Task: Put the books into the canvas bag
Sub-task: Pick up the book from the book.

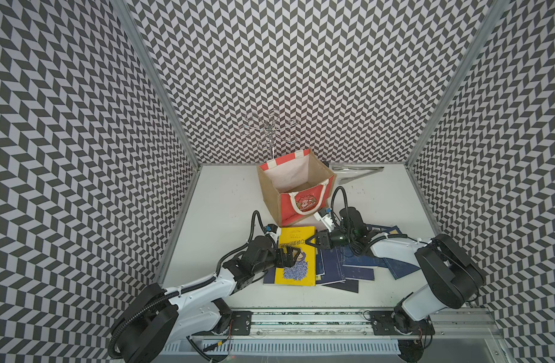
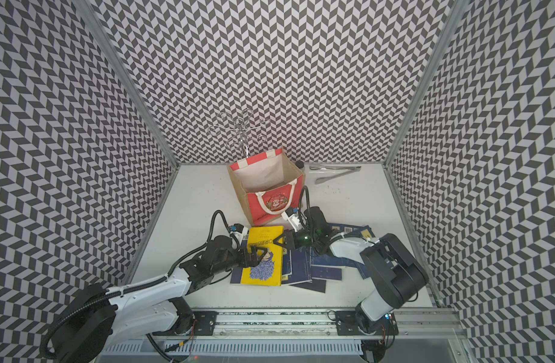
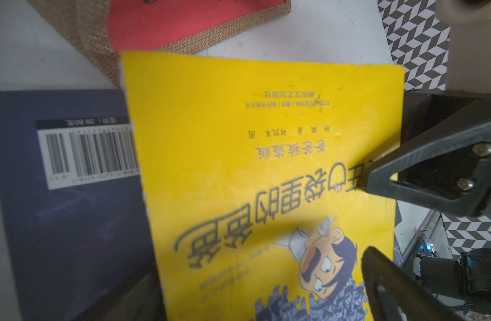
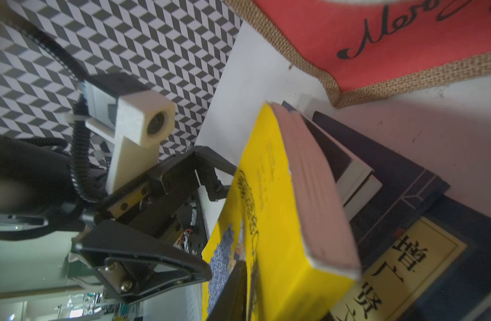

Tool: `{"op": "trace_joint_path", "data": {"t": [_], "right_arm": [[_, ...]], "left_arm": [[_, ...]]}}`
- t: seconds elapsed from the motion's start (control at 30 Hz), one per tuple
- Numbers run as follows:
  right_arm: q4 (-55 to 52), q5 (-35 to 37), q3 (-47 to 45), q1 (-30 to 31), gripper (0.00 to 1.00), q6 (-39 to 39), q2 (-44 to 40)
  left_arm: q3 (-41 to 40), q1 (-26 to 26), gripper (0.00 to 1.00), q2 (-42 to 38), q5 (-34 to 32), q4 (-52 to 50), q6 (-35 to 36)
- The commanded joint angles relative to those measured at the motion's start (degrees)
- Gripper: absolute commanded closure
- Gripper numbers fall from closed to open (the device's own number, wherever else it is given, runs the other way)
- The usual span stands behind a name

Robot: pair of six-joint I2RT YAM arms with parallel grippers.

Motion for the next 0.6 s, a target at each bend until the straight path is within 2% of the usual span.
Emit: {"op": "trace_joint_path", "data": {"t": [0.0,0.13,0.33,0.43,0.57], "right_arm": [[1.2,0.4,0.0,0.0,0.86,-1.7,-2.1],[0.4,1.2,-1.7,-1.0,1.00,-1.8,-8.3],[-1.7,2.3,-4.7,-3.7,1.00,-2.5,-22.1],[-1.1,4.4,-6.5,-7.1,1.00,1.5,-29.8],[0.4,8.2,-7.4,-10.5,1.00,7.6,-39.5]], "left_arm": [[1.8,-0.6,0.00,-1.2,1.0,-1.8,1.9],[3.9,-0.5,0.00,-6.0,1.8,-5.0,5.2],[3.1,-0.6,0.01,-18.4,3.0,-5.3,4.7],[2.5,-0.7,0.00,-24.2,4.1,-4.1,5.2],[1.2,-0.8,0.00,-27.1,6.0,-0.9,4.7]]}}
